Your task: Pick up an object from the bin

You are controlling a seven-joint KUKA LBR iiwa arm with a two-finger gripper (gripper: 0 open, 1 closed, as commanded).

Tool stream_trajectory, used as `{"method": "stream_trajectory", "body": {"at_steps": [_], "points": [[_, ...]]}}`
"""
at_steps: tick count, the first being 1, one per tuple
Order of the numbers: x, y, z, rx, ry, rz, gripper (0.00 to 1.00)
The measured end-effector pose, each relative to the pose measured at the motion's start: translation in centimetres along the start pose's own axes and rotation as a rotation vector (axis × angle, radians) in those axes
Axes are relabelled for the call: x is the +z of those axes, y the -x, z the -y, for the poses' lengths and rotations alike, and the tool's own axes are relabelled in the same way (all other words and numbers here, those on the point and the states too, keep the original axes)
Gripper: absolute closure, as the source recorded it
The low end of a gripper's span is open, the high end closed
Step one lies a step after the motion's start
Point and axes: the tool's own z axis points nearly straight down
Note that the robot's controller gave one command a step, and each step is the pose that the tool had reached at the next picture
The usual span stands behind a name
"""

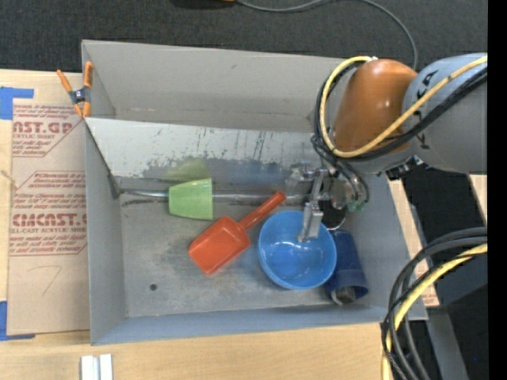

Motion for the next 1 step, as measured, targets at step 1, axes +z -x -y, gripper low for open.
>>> {"method": "stream_trajectory", "body": {"at_steps": [1], "points": [[0.00,0.00,0.00,0.000,0.000,0.000,1.00]]}}
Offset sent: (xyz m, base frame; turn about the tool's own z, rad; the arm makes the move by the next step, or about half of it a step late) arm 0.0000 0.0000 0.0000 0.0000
